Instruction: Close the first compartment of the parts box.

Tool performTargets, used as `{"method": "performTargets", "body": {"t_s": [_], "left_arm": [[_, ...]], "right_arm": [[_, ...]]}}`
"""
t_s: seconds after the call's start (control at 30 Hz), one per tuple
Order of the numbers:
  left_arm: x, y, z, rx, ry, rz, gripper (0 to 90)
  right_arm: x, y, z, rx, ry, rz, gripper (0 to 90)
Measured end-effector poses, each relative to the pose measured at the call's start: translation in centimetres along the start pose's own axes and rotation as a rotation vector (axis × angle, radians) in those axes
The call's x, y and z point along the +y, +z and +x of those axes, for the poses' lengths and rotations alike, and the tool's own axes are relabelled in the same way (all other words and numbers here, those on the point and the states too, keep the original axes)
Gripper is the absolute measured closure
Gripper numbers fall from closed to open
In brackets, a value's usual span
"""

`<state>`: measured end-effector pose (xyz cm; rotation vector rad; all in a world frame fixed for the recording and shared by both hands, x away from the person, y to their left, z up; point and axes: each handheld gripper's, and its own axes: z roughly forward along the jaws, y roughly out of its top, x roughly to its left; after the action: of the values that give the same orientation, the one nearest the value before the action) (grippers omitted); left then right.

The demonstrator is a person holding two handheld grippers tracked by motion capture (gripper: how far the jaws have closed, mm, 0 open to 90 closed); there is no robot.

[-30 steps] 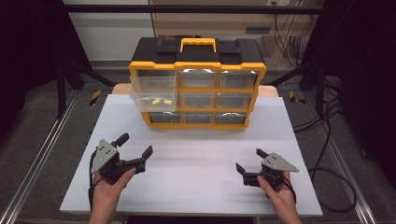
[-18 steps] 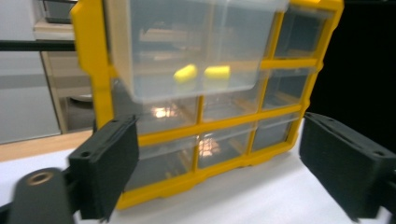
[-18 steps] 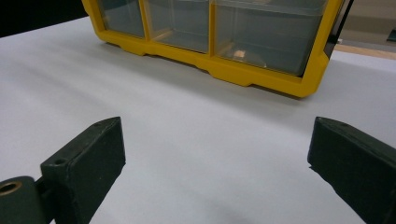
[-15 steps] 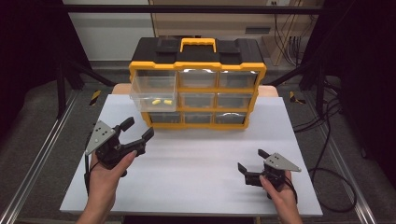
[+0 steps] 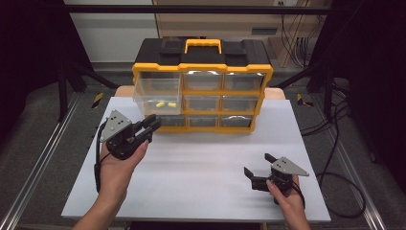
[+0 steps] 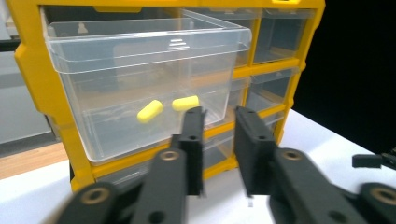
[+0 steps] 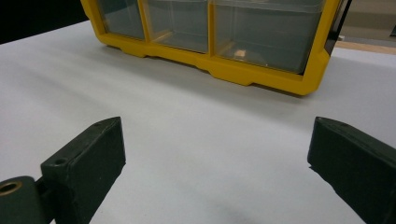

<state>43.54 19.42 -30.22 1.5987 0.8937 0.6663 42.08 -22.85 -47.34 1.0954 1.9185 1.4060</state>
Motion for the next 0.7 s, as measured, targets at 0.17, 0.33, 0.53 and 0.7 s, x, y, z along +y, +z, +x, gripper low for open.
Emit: {"method": "performTargets", "body": {"t_s": [0.17,0.33,0.53,0.7], "left_arm": [[0.1,0.3,0.3,0.025,-0.042,-0.019,87.8],[0.2,0.6,0.9,0.057,-0.099,-0.027,89.7],[0.2,1.1,1.1,0.08,-0.093,-0.007,89.8],[0.5,1.5,1.2,0.091,-0.087,-0.01,89.8]], "right_arm": [[0.0,0.0,0.1,0.0,0.0,0.001,4.7],[0.0,0.0,0.0,-0.003,0.004,-0.001,4.7],[0.0,0.0,0.0,-0.004,0.004,-0.002,4.7],[0.0,0.0,0.0,-0.003,0.0,-0.001,4.7]]}}
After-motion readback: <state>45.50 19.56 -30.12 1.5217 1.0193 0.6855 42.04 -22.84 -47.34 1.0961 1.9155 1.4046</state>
